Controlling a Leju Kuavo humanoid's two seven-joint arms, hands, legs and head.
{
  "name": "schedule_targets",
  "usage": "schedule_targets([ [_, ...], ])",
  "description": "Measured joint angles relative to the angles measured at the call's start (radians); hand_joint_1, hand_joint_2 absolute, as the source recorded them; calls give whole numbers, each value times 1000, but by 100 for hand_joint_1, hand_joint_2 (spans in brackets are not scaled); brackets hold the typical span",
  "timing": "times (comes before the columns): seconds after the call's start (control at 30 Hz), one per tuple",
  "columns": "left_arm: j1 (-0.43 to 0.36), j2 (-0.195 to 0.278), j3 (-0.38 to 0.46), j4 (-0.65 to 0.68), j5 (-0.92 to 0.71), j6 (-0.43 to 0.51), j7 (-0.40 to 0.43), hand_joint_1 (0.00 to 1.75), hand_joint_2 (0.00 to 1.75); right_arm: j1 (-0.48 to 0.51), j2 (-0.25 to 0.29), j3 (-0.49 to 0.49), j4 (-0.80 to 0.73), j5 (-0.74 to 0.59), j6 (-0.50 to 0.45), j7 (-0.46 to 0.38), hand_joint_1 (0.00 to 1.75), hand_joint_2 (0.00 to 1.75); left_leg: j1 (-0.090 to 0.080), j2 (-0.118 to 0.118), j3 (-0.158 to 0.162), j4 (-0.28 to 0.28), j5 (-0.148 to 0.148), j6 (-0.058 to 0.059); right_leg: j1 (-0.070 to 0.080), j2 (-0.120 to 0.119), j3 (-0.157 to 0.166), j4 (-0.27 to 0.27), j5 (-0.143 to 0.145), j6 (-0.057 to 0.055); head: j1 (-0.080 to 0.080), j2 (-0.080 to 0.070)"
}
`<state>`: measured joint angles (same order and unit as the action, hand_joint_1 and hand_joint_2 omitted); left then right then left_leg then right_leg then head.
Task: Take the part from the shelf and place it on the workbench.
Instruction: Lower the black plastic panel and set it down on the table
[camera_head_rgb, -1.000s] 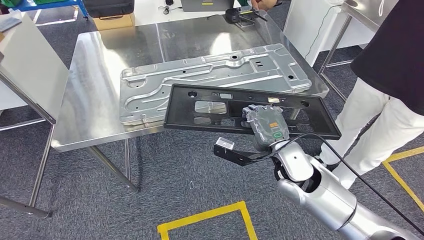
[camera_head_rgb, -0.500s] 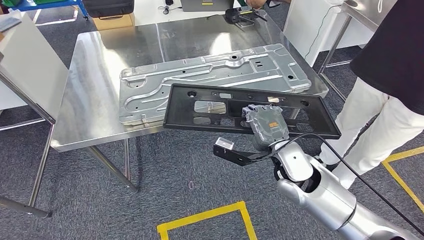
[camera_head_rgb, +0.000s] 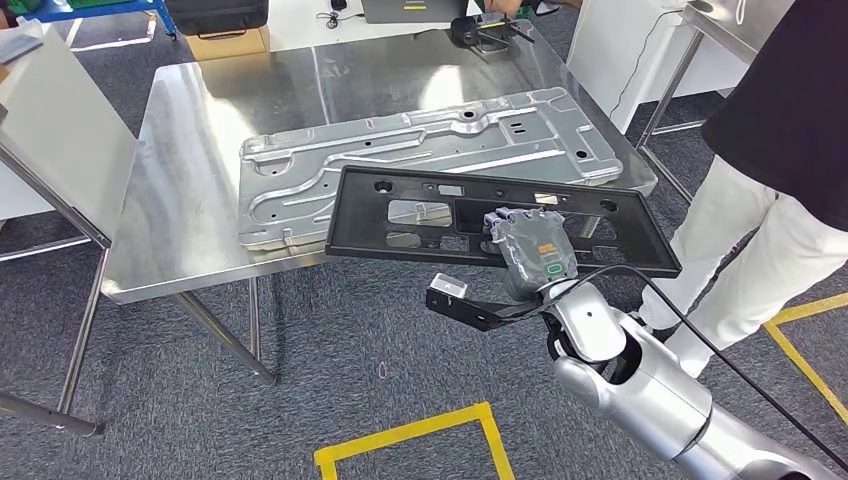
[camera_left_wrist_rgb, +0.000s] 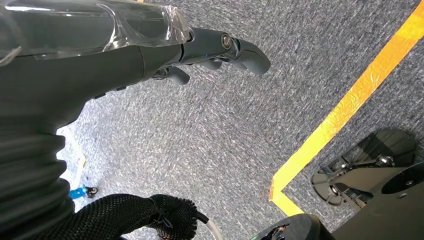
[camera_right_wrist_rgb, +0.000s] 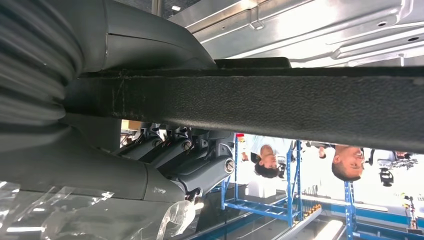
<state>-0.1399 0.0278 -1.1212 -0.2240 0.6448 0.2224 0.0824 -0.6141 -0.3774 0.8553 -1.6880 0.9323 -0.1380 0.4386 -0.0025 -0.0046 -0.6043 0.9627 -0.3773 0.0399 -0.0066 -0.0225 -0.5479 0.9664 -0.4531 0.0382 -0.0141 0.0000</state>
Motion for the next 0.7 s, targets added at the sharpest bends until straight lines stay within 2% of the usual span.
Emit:
schedule_targets([
  [0.47,2,0,0,0,-11,5,0,0,175,2,-12,0,0,-5,3,12,175,175,-2,0,-1,2,-1,1,-2,0,0,-1,0,1,0,0],
  [0.6,1,0,0,0,-11,5,0,0,175,3,-12,0,0,-5,5,13,175,175,-7,0,-1,3,-4,5,-5,-1,0,-2,0,2,0,0],
  [0.7,1,0,0,0,-12,5,0,0,175,2,-12,0,-1,-5,5,13,175,175,-9,0,1,-2,-5,12,-7,-2,4,-7,0,9,0,0],
])
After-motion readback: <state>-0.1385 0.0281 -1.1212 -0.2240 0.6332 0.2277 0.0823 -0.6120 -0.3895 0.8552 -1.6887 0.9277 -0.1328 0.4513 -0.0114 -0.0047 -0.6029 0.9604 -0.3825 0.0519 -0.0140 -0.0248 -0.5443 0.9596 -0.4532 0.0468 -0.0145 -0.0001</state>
